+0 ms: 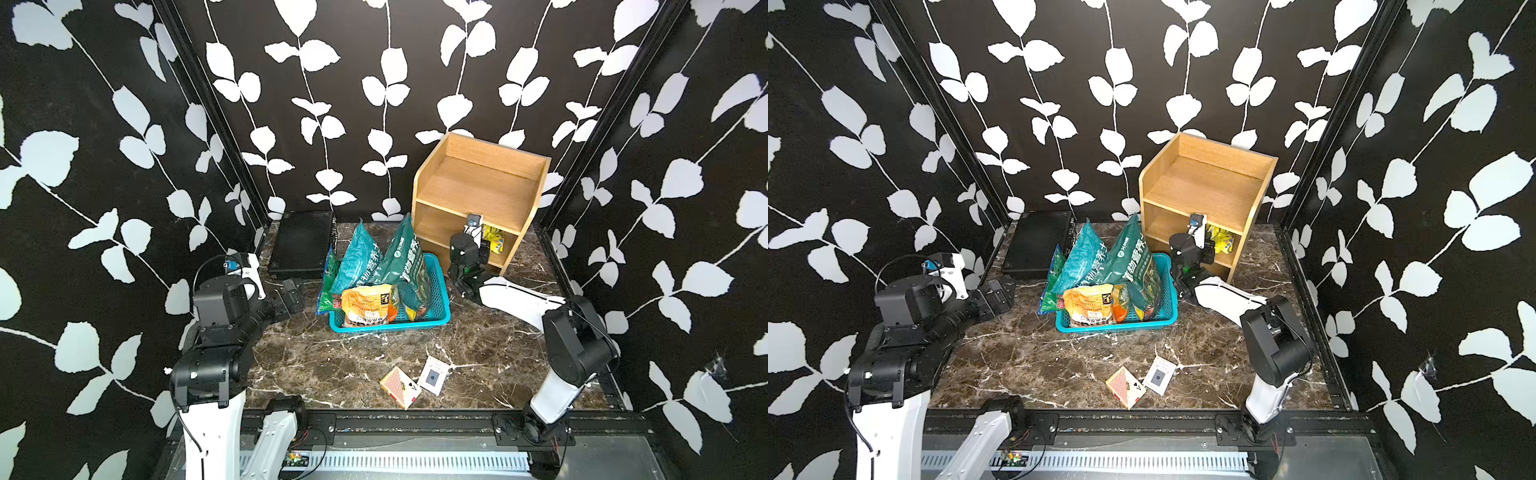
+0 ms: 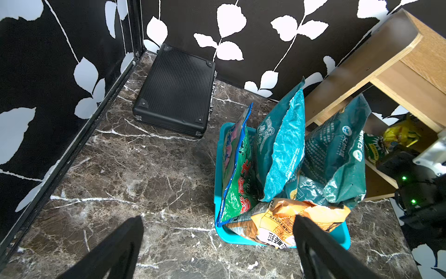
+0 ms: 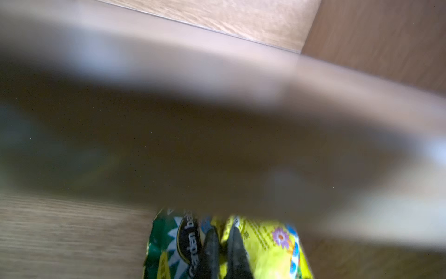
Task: Take down the fertilizer bag from the shelf
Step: Pick up the fertilizer bag from the shelf.
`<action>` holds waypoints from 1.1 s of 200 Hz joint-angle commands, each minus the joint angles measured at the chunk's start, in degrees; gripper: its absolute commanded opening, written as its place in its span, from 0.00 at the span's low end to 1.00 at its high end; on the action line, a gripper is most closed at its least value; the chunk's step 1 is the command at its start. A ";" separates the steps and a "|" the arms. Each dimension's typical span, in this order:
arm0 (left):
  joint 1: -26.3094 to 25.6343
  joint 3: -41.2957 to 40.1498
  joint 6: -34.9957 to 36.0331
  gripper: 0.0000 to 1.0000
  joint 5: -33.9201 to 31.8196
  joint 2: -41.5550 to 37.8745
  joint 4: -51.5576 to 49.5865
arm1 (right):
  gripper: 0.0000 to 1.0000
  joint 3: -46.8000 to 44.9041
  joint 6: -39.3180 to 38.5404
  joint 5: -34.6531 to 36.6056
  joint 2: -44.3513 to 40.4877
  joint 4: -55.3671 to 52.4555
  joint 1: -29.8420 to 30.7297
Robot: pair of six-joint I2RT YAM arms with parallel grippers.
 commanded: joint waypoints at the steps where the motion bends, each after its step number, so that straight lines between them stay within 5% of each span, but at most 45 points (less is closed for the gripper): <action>1: 0.32 -0.52 0.62 0.99 0.70 0.47 0.59 | 0.00 1.94 -2.73 1.22 0.25 -0.82 -0.93; 144: 0.63 -0.74 0.64 0.99 0.37 0.11 0.46 | 0.00 -1.07 3.27 -10.41 -24.76 -19.40 2.31; 220: 0.63 -0.84 0.58 0.99 0.35 -0.15 0.37 | 0.00 11.89 22.08 -29.19 -27.27 -46.11 2.65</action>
